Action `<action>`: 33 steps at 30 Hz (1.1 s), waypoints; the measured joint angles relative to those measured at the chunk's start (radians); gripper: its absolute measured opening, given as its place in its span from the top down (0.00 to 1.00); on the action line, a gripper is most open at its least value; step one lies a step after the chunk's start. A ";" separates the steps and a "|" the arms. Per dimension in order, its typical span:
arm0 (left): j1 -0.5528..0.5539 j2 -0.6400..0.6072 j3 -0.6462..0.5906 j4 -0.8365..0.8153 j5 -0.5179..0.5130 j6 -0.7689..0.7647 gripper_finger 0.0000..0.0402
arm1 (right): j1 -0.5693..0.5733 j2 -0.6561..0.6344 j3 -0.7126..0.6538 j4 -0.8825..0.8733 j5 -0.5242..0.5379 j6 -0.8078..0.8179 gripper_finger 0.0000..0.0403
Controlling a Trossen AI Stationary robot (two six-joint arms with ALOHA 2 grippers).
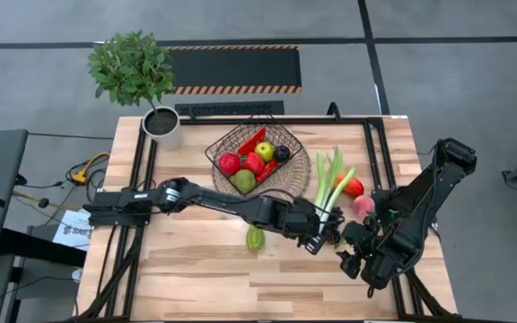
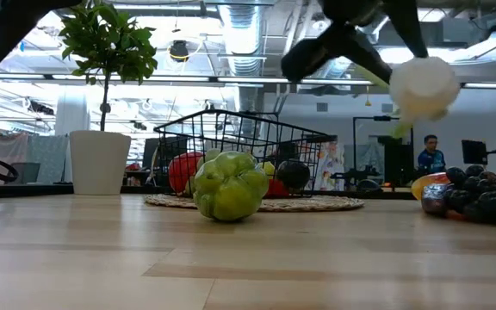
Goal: Build produce basket
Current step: Adjust the green celery, then put the green chayote into the wire basket
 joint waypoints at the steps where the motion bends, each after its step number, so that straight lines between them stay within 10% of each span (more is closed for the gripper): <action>1: 0.001 -0.005 0.004 -0.007 -0.007 0.000 0.80 | 0.000 0.000 0.000 -0.001 0.000 0.000 0.24; 12: 0.013 -0.027 0.005 -0.214 -0.059 0.105 0.75 | 0.009 0.000 0.000 -0.003 -0.009 0.041 0.24; 25: 0.003 -0.027 0.004 -0.370 -0.069 0.146 0.24 | 0.019 0.000 0.000 -0.012 -0.037 0.100 0.24; 33: -0.093 -0.036 -0.002 -0.708 -0.046 0.044 0.19 | 0.019 0.003 0.000 -0.014 -0.036 0.098 0.24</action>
